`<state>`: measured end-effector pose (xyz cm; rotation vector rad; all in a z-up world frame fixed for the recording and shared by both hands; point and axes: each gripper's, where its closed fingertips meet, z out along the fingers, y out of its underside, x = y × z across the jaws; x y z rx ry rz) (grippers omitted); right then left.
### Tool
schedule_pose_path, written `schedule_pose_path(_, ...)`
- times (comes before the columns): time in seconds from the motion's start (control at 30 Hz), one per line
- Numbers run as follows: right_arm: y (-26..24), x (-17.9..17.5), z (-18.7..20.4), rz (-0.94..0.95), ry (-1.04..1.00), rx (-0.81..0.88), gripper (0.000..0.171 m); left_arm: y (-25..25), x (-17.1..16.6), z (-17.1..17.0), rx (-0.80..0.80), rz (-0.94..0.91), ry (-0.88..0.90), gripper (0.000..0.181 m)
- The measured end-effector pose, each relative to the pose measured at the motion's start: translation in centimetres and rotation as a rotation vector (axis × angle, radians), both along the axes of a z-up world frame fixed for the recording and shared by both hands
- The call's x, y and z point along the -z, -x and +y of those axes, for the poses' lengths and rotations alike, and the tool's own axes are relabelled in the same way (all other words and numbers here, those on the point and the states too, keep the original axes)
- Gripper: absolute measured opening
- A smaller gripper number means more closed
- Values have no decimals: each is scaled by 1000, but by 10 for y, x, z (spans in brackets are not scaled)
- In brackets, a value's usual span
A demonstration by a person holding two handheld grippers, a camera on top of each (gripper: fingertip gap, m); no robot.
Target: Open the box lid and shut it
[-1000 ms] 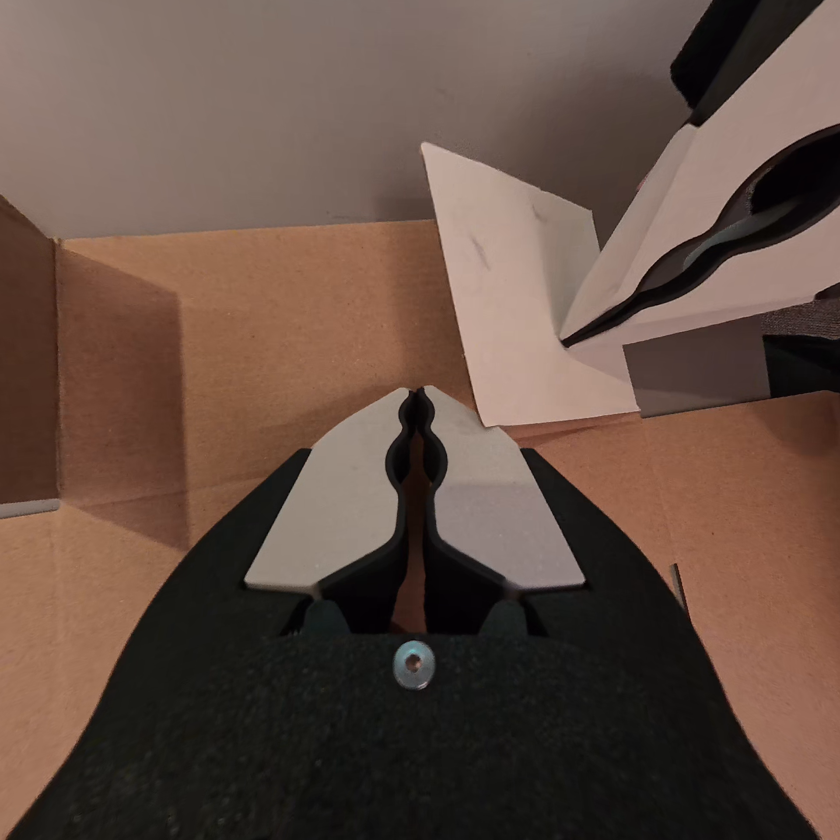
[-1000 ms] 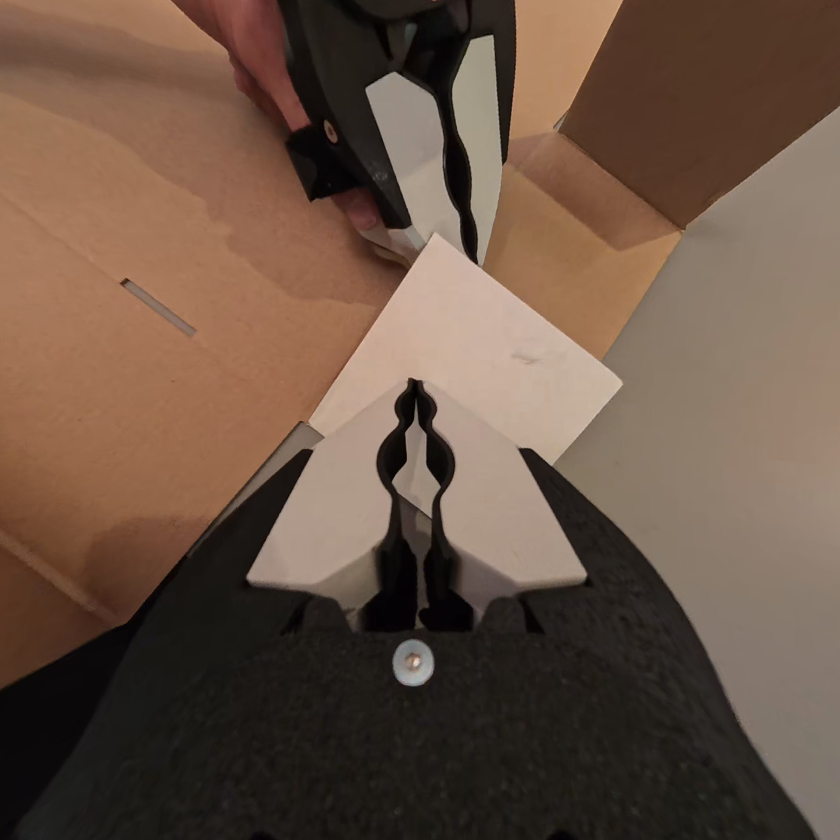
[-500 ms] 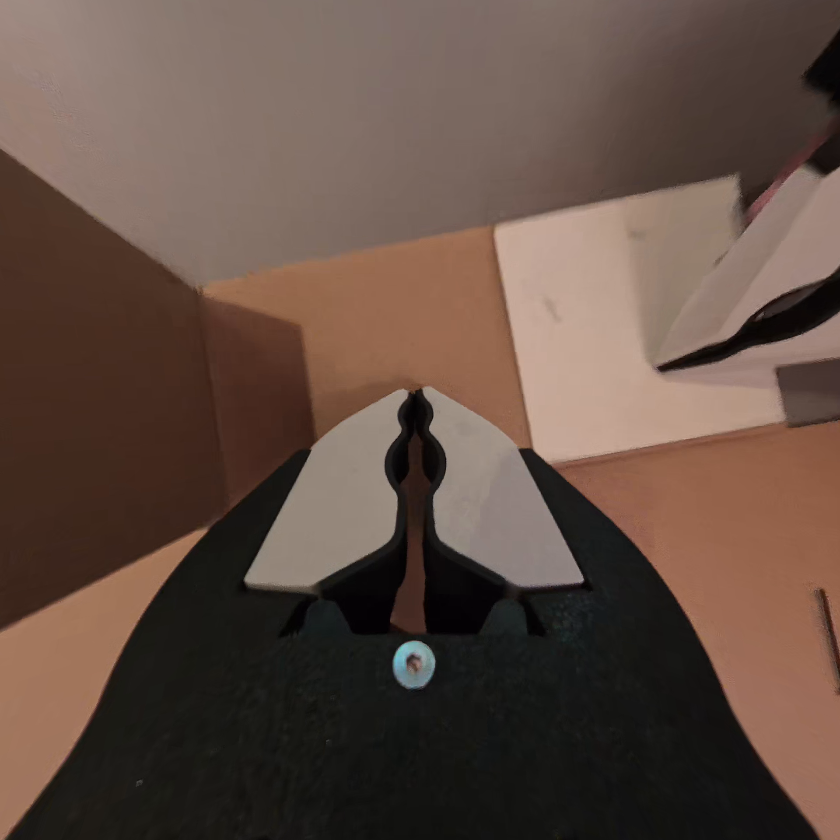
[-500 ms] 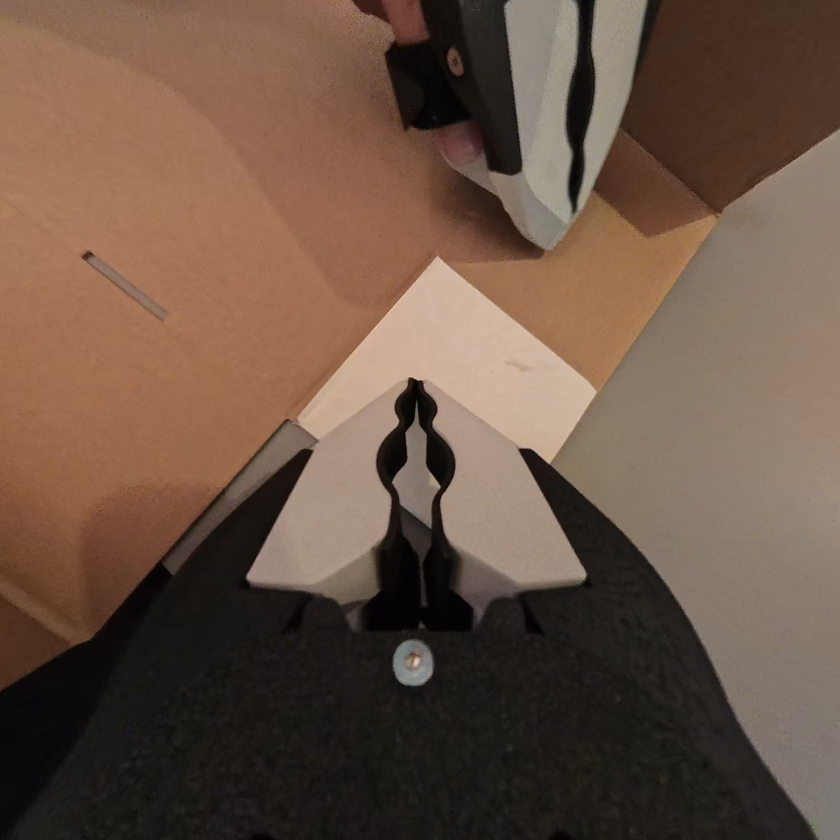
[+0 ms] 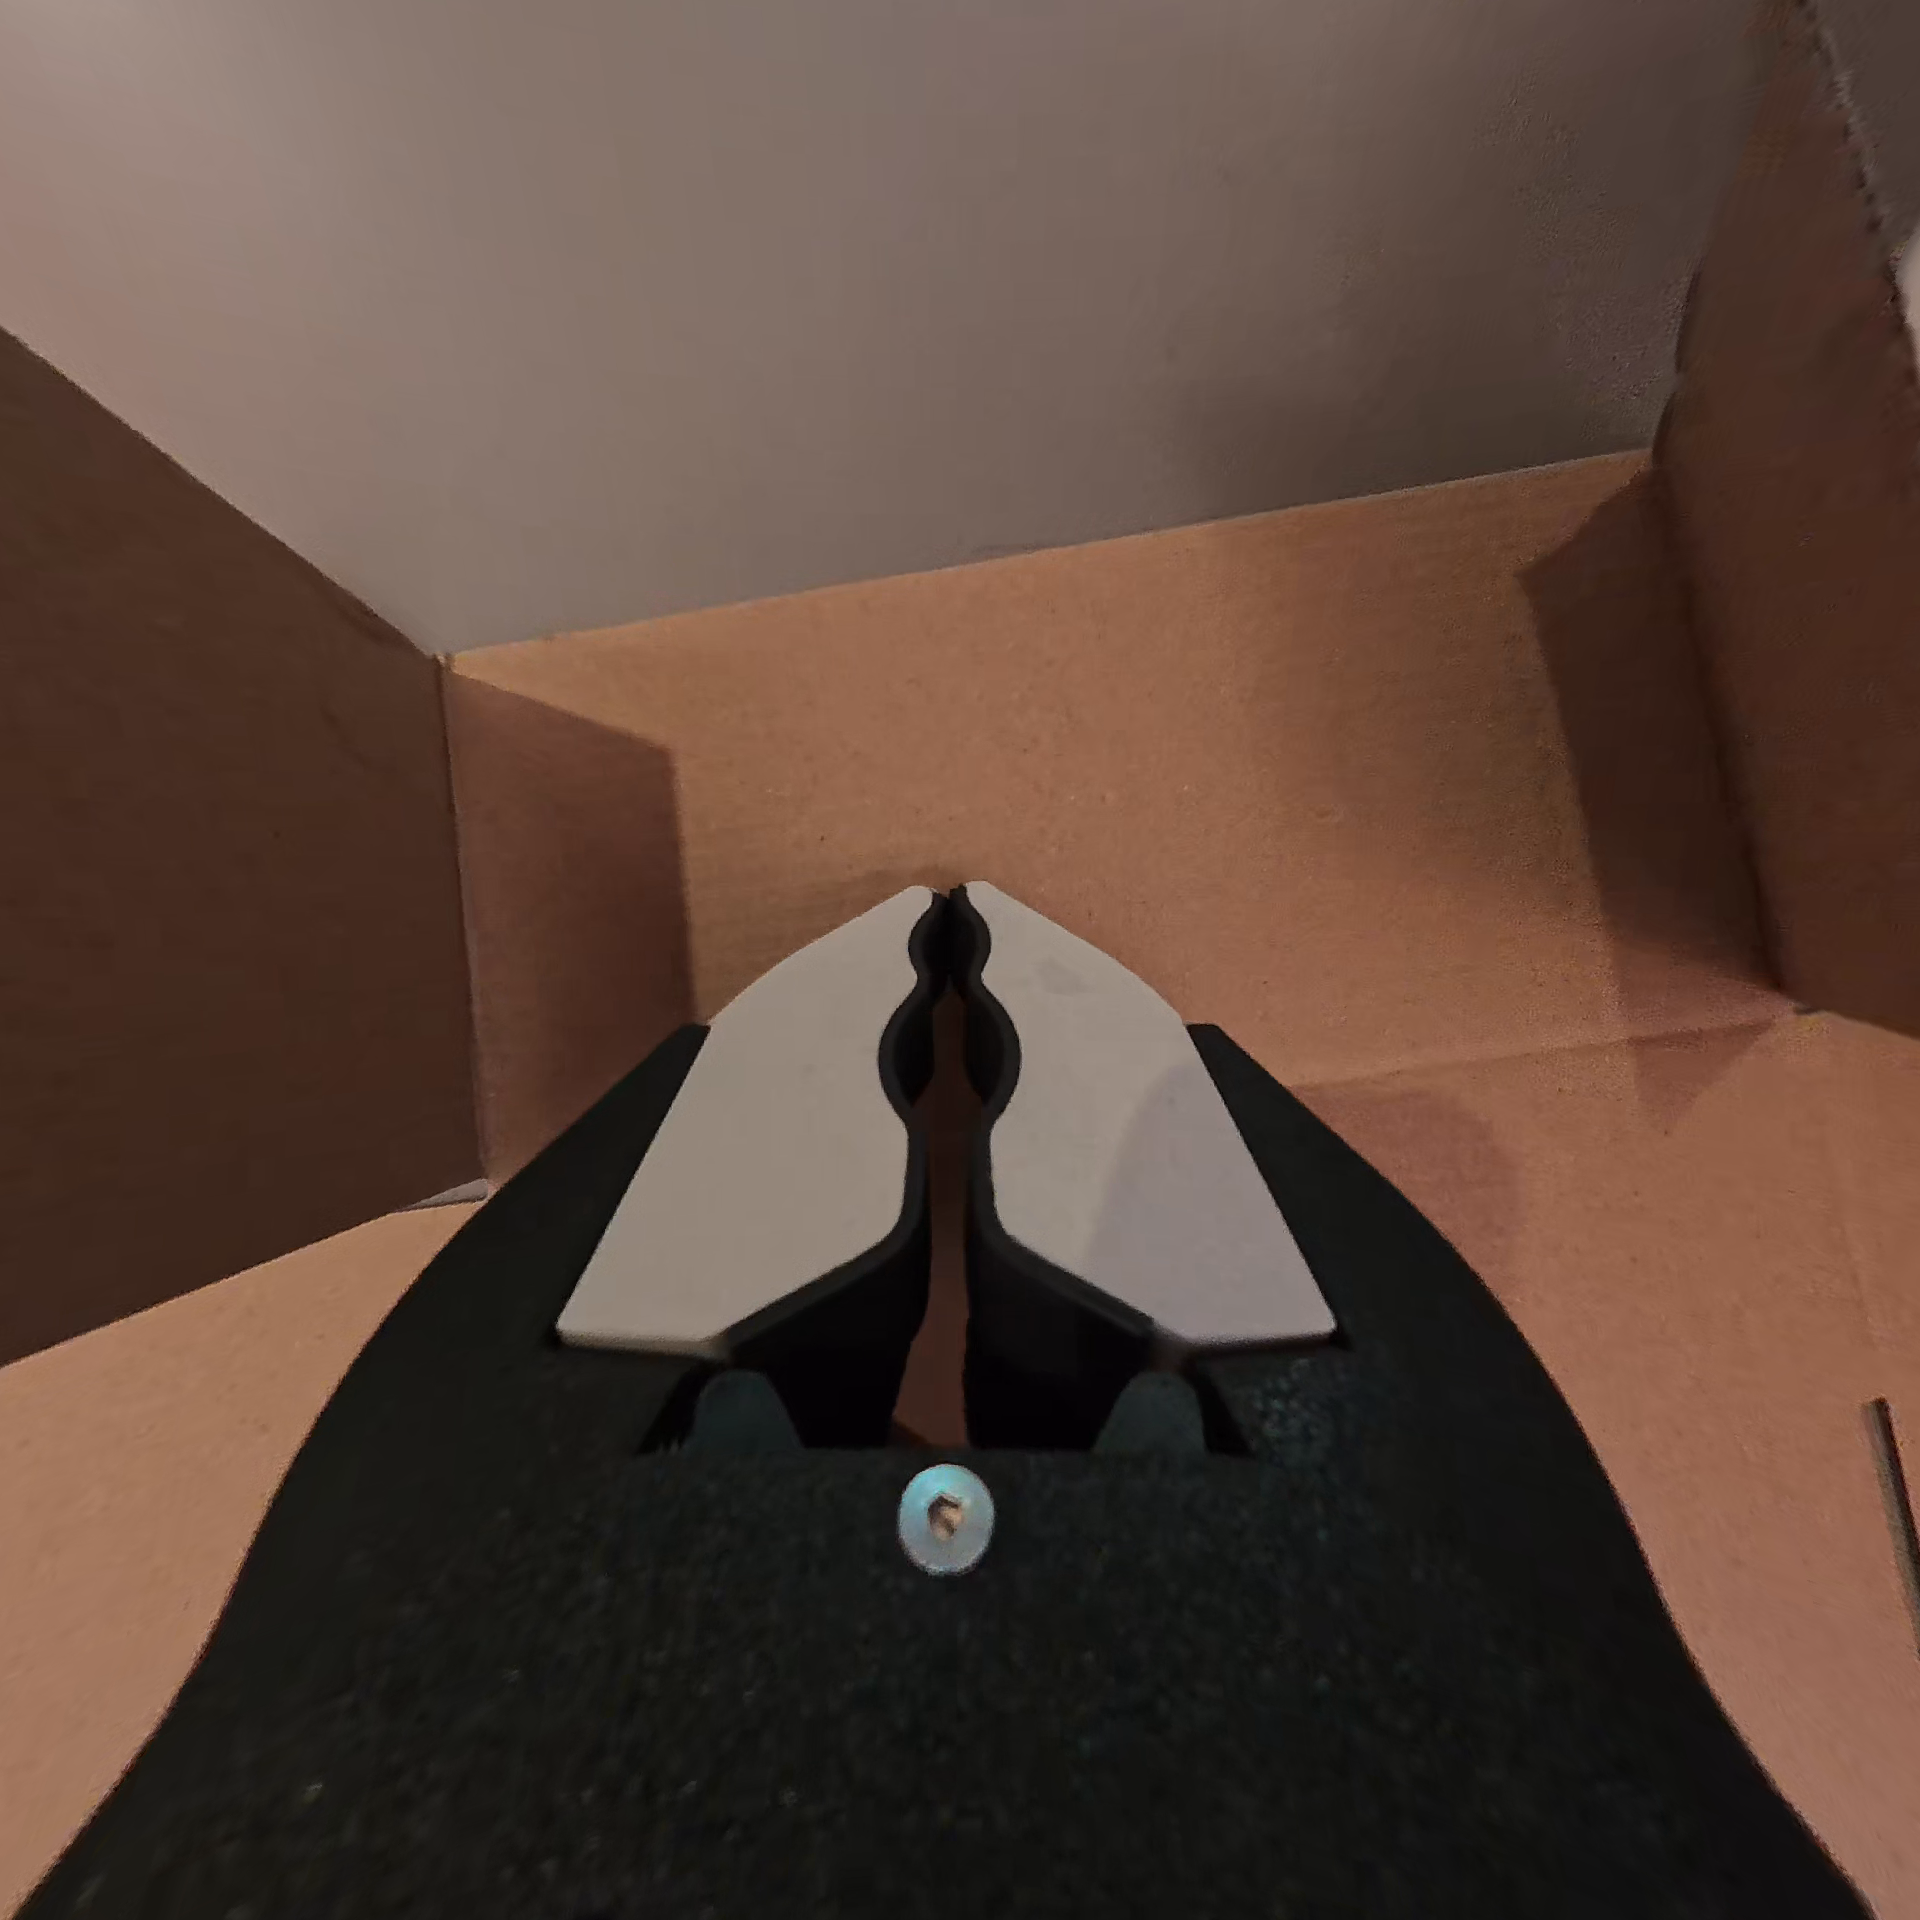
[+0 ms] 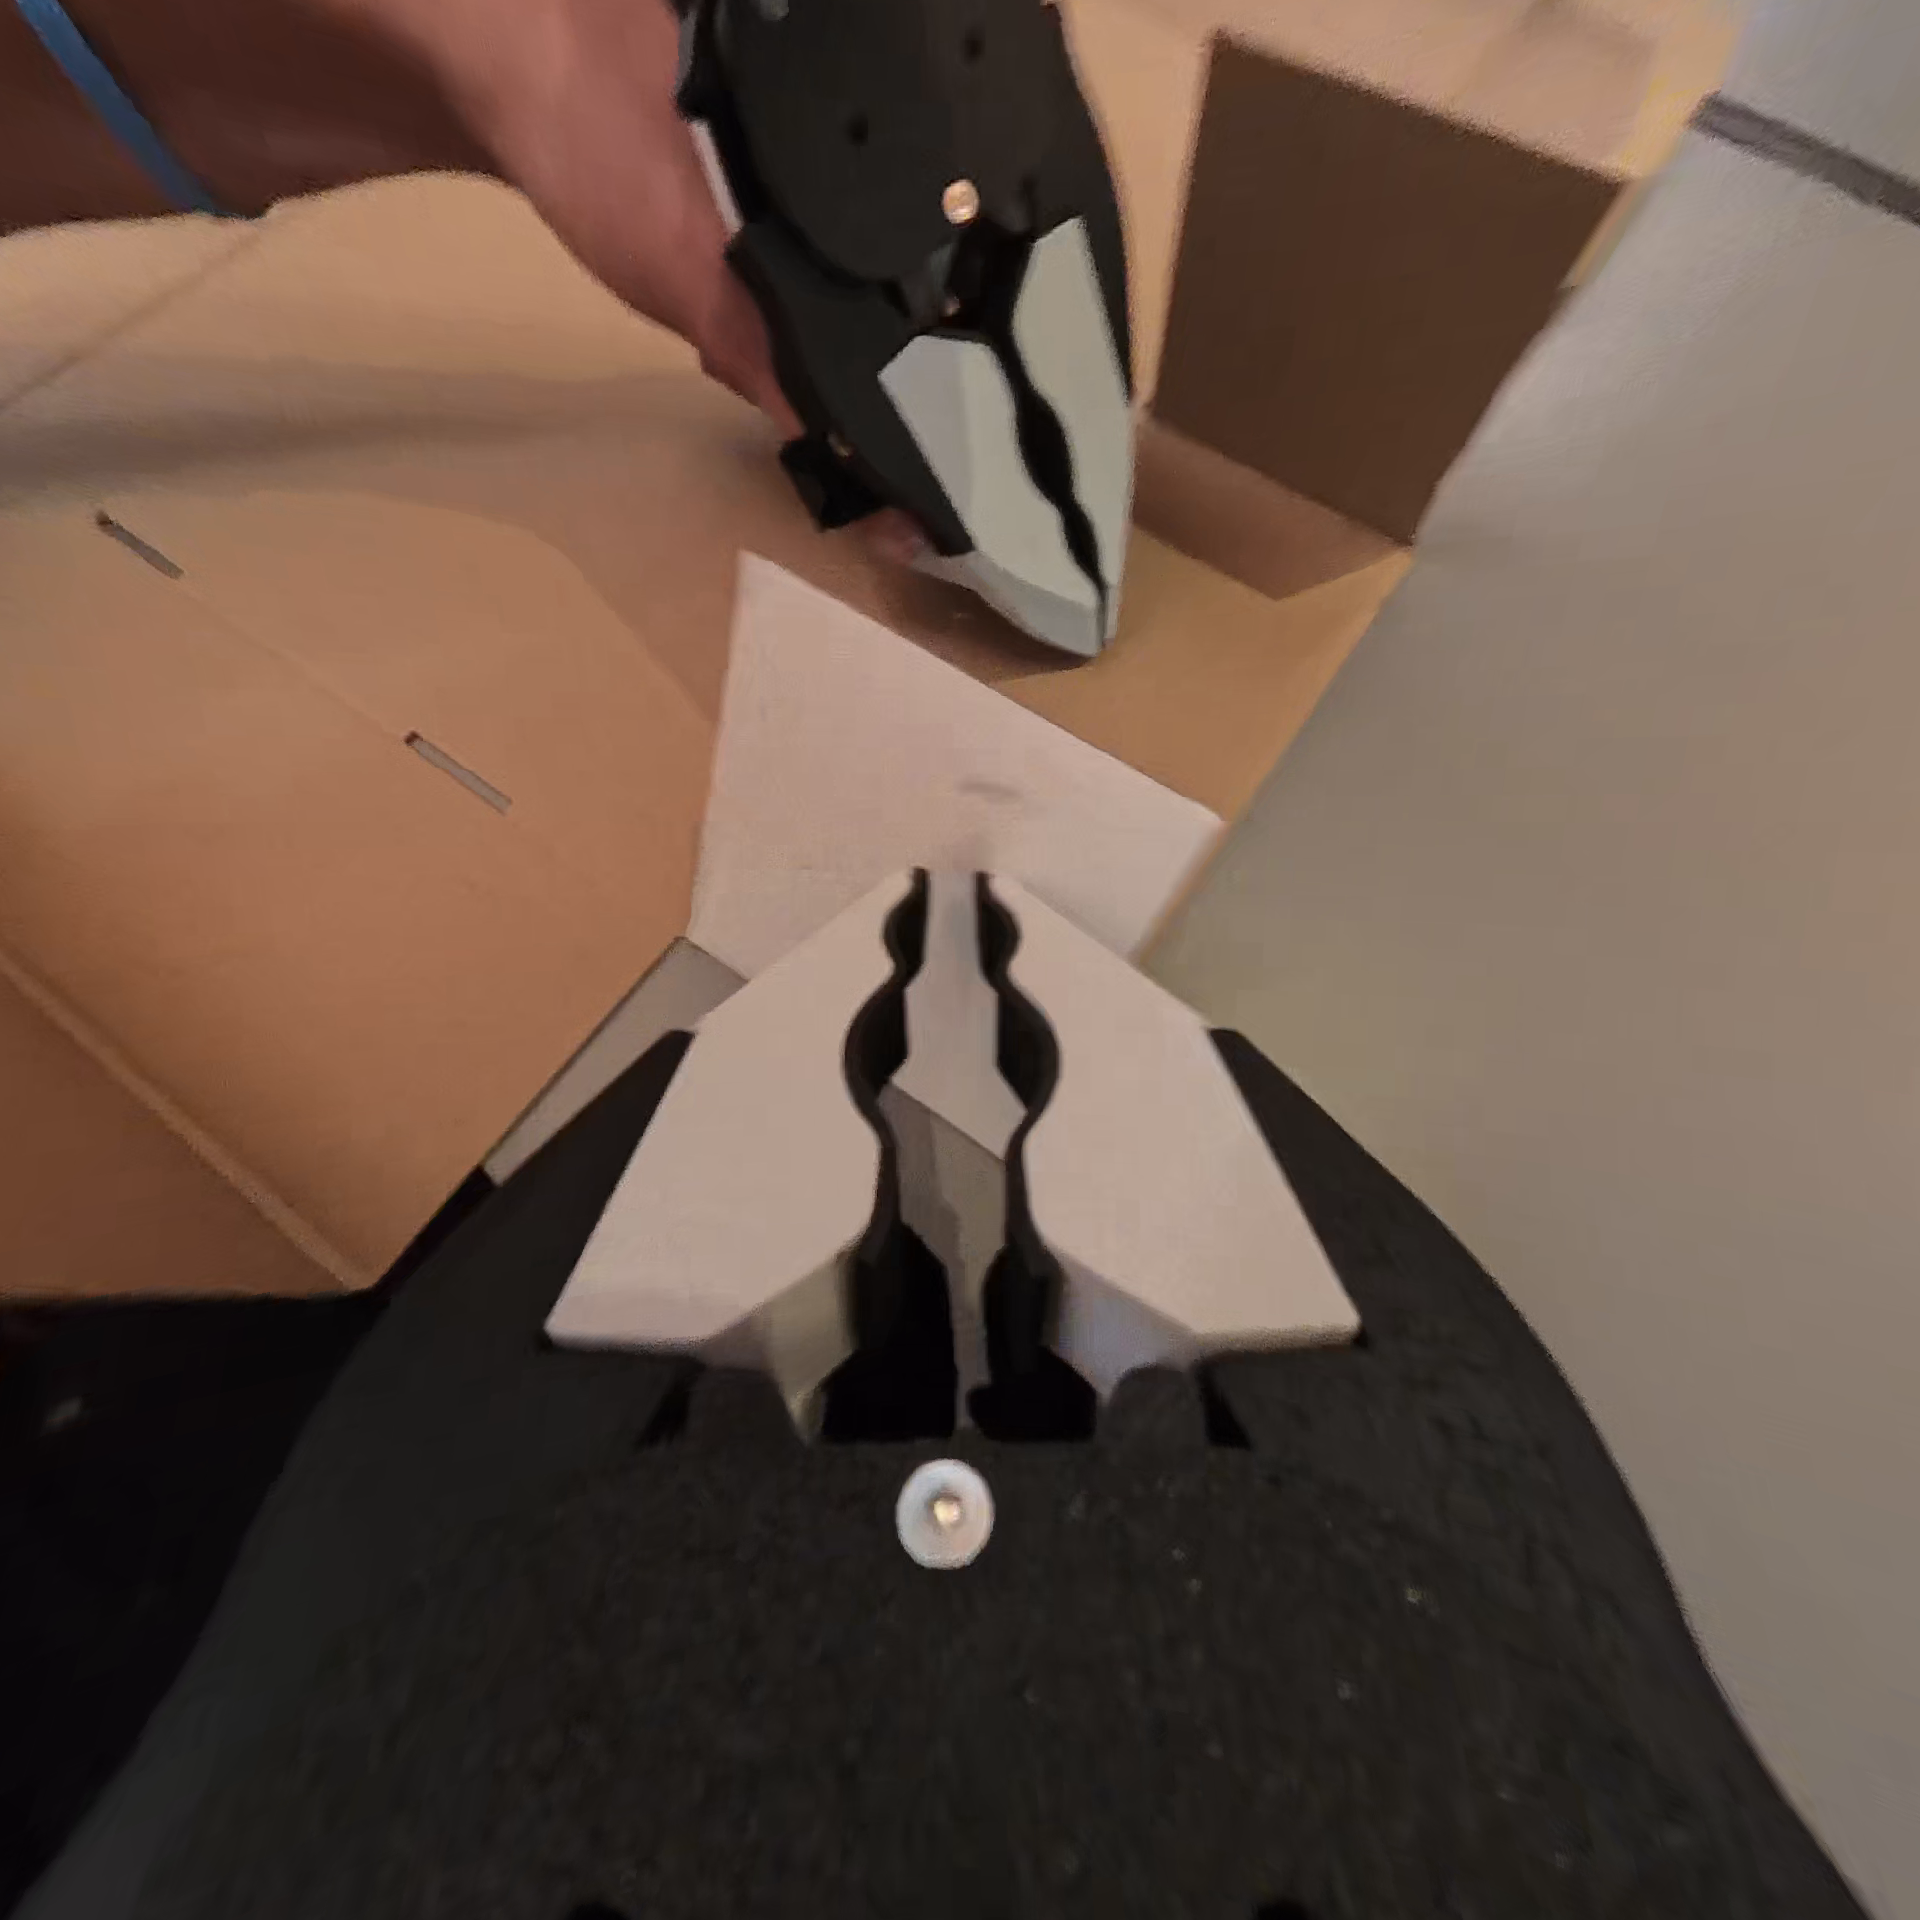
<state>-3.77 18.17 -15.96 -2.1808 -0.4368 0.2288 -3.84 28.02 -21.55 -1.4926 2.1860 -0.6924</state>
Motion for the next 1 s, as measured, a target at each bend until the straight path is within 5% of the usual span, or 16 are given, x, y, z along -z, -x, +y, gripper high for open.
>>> schedule_pose_path(0.03,-8,-3,-5,46,-21,21,19,0,0,0,0,1,-1,0)
schedule_pose_path(0.13,-21,4,-21,201,-20,51,29,0,0,0,-3,2,-4,0)
schedule_pose_path(0.3,-18,17,-18,199,-57,32,31,3,-3,-3,-25,11,10,0)
schedule_pose_path(0.37,-15,19,-15,191,-52,15,27,18,-29,-15,-33,8,85,5)
schedule_pose_path(0.53,-12,16,-21,171,-59,10,25,149,-163,-33,-91,-248,190,29)
schedule_pose_path(0.63,-18,7,-30,173,-68,32,30,267,-193,-20,-280,-379,157,34)
schedule_pose_path(0.83,-27,-62,-53,118,-164,129,38,421,-123,-54,-488,-378,184,47)
schedule_pose_path(1.0,90,-132,-21,77,-241,-187,35,452,-68,-102,-409,-348,25,54)
